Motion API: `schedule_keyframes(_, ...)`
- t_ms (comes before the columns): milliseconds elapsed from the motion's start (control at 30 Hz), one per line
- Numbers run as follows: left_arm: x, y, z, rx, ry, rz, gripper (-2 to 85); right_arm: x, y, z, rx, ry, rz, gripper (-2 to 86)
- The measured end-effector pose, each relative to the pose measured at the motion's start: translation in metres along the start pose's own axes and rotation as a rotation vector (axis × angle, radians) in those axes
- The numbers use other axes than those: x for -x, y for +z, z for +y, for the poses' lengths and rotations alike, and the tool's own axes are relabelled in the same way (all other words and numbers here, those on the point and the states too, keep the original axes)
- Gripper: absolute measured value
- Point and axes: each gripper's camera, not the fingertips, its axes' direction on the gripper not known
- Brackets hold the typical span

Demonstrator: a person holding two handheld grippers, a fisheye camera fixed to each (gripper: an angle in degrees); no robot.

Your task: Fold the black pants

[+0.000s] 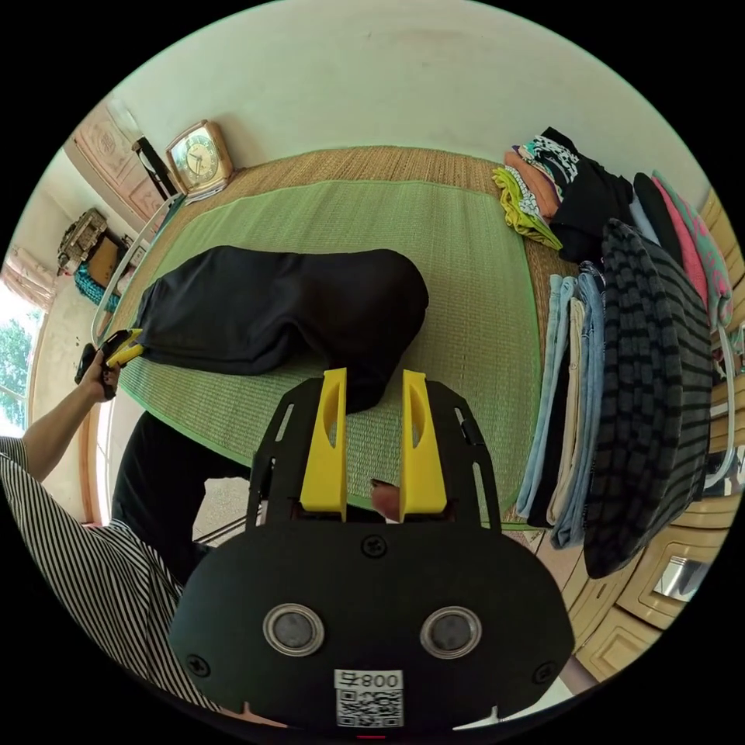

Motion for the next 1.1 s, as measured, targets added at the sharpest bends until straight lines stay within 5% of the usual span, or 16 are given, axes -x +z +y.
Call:
schedule_keyframes(300,0.012,-0.041,-0.04,-0.02,-0.033,0.044,5.1,-0.008,-0.003,-0.013,-0.045,0.009,-0.009,1.1)
schedule_keyframes(800,0.017,-0.066,-0.074,-0.079,0.098,0.146,3.6,-0.015,-0.084,-0.068,-0.145,-0.088,0.062,-0.4)
schedule_keyframes(1100,-0.069,-0.012,-0.177,-0.062,0.321,0.091,5.6,-0.052,-0.115,-0.243,0.004,-0.307,0.194,-0.3)
